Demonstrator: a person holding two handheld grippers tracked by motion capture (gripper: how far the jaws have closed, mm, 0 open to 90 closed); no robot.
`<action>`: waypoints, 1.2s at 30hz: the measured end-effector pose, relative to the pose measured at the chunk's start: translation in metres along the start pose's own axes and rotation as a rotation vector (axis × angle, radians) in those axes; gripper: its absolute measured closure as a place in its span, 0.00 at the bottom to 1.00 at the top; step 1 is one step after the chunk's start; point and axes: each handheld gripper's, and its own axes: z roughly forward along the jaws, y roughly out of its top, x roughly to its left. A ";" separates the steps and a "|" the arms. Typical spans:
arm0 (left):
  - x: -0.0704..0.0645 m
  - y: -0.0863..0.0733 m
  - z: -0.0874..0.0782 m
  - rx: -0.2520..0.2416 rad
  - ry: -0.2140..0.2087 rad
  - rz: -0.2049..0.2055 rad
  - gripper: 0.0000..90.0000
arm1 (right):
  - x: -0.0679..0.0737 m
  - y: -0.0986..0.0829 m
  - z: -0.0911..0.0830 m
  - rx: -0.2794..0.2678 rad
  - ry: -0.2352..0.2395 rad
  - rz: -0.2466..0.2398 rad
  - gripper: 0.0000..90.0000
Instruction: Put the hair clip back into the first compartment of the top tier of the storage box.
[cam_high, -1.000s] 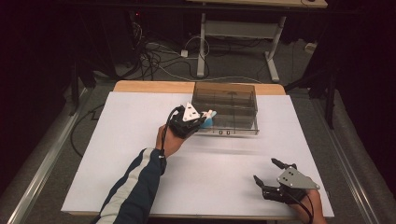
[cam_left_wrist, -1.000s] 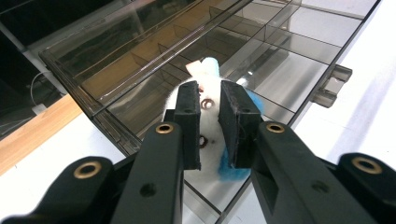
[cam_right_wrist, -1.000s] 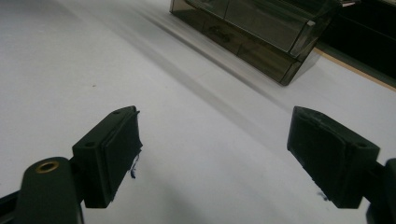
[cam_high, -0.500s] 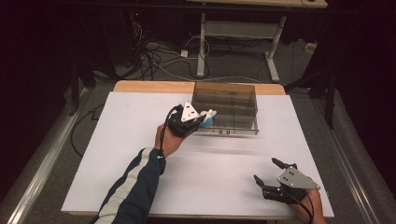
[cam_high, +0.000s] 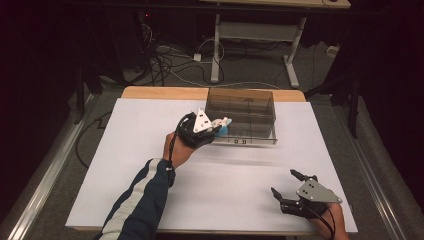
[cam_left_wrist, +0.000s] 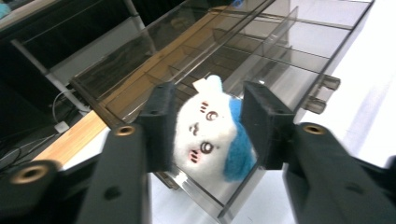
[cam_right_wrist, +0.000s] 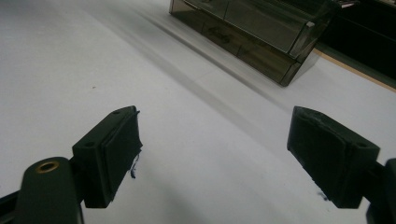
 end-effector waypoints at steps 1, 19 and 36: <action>0.000 0.000 0.000 -0.001 0.004 0.000 0.53 | 0.000 0.000 0.000 0.000 0.001 0.000 0.20; -0.008 0.001 -0.006 -0.047 -0.005 0.009 0.21 | 0.001 0.000 0.000 0.002 0.004 -0.005 0.20; -0.020 0.001 -0.019 -0.068 0.013 0.083 0.21 | 0.002 0.000 0.000 0.001 0.002 -0.008 0.20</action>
